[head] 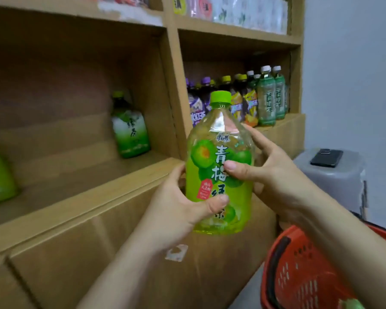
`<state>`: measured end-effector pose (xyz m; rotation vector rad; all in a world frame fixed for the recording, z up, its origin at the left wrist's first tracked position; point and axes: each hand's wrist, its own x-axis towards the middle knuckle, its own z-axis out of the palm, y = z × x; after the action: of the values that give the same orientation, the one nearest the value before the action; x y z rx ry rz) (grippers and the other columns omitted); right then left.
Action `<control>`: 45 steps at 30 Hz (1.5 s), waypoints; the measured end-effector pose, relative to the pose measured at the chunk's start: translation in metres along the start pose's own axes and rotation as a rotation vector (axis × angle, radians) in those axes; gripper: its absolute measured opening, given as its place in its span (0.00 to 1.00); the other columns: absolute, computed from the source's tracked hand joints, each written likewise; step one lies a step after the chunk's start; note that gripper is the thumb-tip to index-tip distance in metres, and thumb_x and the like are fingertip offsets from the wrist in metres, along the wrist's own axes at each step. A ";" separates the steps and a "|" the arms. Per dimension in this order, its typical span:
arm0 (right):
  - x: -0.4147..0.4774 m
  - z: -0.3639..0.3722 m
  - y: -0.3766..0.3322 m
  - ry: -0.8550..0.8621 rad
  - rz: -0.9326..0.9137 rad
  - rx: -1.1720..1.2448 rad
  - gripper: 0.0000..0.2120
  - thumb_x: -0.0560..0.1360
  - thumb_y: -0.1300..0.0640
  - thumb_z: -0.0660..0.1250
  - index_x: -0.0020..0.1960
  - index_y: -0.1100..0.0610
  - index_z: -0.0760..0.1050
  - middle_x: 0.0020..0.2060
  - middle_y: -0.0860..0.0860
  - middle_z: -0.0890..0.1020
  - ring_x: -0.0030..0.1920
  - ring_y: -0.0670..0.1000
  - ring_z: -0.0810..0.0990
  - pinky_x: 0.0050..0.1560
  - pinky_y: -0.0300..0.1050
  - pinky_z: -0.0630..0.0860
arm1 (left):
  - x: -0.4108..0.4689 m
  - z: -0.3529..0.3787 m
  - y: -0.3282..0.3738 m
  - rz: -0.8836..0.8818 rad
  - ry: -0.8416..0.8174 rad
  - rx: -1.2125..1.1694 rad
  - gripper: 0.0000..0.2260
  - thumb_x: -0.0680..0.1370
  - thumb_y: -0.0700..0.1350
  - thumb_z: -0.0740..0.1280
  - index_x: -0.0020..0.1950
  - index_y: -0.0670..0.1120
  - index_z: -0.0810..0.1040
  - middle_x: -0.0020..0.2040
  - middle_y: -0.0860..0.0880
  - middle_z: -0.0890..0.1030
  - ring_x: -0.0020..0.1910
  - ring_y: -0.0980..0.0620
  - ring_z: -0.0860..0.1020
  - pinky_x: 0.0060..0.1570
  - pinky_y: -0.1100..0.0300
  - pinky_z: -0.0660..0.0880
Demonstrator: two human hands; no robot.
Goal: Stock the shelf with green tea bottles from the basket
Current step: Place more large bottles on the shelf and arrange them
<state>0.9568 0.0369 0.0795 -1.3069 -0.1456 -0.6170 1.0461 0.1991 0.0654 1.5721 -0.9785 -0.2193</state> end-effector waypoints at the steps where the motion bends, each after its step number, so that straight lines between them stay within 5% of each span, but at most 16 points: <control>1: 0.011 0.014 -0.002 -0.055 -0.010 -0.011 0.48 0.55 0.61 0.79 0.72 0.52 0.66 0.56 0.56 0.83 0.57 0.56 0.82 0.56 0.52 0.79 | 0.000 -0.016 0.005 0.013 0.044 0.071 0.34 0.58 0.55 0.81 0.61 0.52 0.73 0.53 0.53 0.84 0.51 0.53 0.83 0.49 0.55 0.80; 7: 0.070 0.102 -0.004 -0.287 -0.093 -0.190 0.29 0.68 0.65 0.73 0.68 0.55 0.72 0.57 0.53 0.83 0.57 0.52 0.82 0.57 0.49 0.79 | -0.004 -0.106 0.027 0.031 0.381 0.384 0.34 0.55 0.61 0.79 0.58 0.55 0.74 0.51 0.57 0.83 0.49 0.59 0.81 0.50 0.55 0.79; 11: 0.094 0.143 0.012 -0.376 -0.052 -0.244 0.31 0.71 0.65 0.72 0.71 0.51 0.67 0.59 0.51 0.81 0.58 0.50 0.82 0.53 0.49 0.80 | -0.009 -0.148 0.021 -0.023 0.486 0.495 0.29 0.58 0.59 0.80 0.55 0.55 0.75 0.53 0.55 0.81 0.52 0.55 0.79 0.54 0.51 0.77; 14: 0.102 0.166 0.032 -0.337 -0.034 -0.274 0.37 0.71 0.64 0.72 0.75 0.49 0.61 0.63 0.50 0.79 0.60 0.49 0.80 0.58 0.51 0.79 | -0.012 -0.169 0.013 -0.073 0.504 0.519 0.29 0.58 0.56 0.81 0.55 0.54 0.76 0.51 0.54 0.82 0.50 0.55 0.80 0.52 0.49 0.78; 19: 0.106 0.197 0.054 -0.265 -0.058 -0.256 0.34 0.72 0.65 0.71 0.74 0.52 0.64 0.58 0.45 0.80 0.57 0.42 0.80 0.58 0.46 0.79 | -0.016 -0.192 -0.004 -0.134 0.556 0.568 0.36 0.55 0.66 0.75 0.57 0.52 0.74 0.53 0.53 0.82 0.51 0.52 0.81 0.52 0.48 0.78; 25: 0.098 0.202 0.067 0.003 -0.366 -0.904 0.23 0.72 0.46 0.71 0.61 0.45 0.64 0.47 0.42 0.77 0.50 0.51 0.81 0.52 0.52 0.78 | -0.032 -0.195 -0.001 -0.083 0.610 0.806 0.41 0.68 0.55 0.75 0.73 0.54 0.55 0.68 0.50 0.71 0.67 0.49 0.71 0.65 0.51 0.70; 28: 0.094 0.194 0.066 -0.118 -0.106 -0.594 0.19 0.71 0.44 0.71 0.56 0.47 0.67 0.48 0.49 0.78 0.51 0.51 0.80 0.48 0.58 0.81 | -0.048 -0.194 0.000 0.067 0.559 0.868 0.36 0.69 0.50 0.76 0.67 0.65 0.56 0.59 0.55 0.74 0.54 0.55 0.80 0.53 0.51 0.79; 31: 0.092 0.193 0.062 -0.283 0.103 -0.292 0.27 0.62 0.38 0.71 0.58 0.45 0.71 0.57 0.52 0.76 0.57 0.50 0.78 0.51 0.56 0.82 | -0.051 -0.200 0.000 0.065 0.528 0.865 0.34 0.68 0.48 0.77 0.63 0.66 0.59 0.53 0.61 0.74 0.48 0.59 0.81 0.49 0.53 0.81; 38: 0.114 0.226 0.091 -0.288 -0.036 -0.462 0.44 0.63 0.45 0.77 0.73 0.44 0.59 0.54 0.53 0.77 0.53 0.50 0.81 0.48 0.57 0.82 | -0.035 -0.230 -0.002 -0.016 0.768 0.889 0.25 0.69 0.51 0.75 0.54 0.55 0.61 0.39 0.57 0.76 0.42 0.51 0.79 0.43 0.53 0.76; 45: 0.133 0.253 0.111 -0.349 -0.219 -0.637 0.37 0.69 0.53 0.73 0.69 0.34 0.57 0.61 0.55 0.74 0.64 0.52 0.72 0.64 0.55 0.73 | -0.032 -0.266 0.000 -0.135 0.697 1.133 0.19 0.72 0.54 0.72 0.52 0.53 0.62 0.42 0.52 0.79 0.39 0.47 0.77 0.40 0.56 0.71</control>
<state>1.1828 0.2415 0.1127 -2.0326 -0.4057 -0.6402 1.1938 0.4145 0.1257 2.4630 -0.3969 0.8985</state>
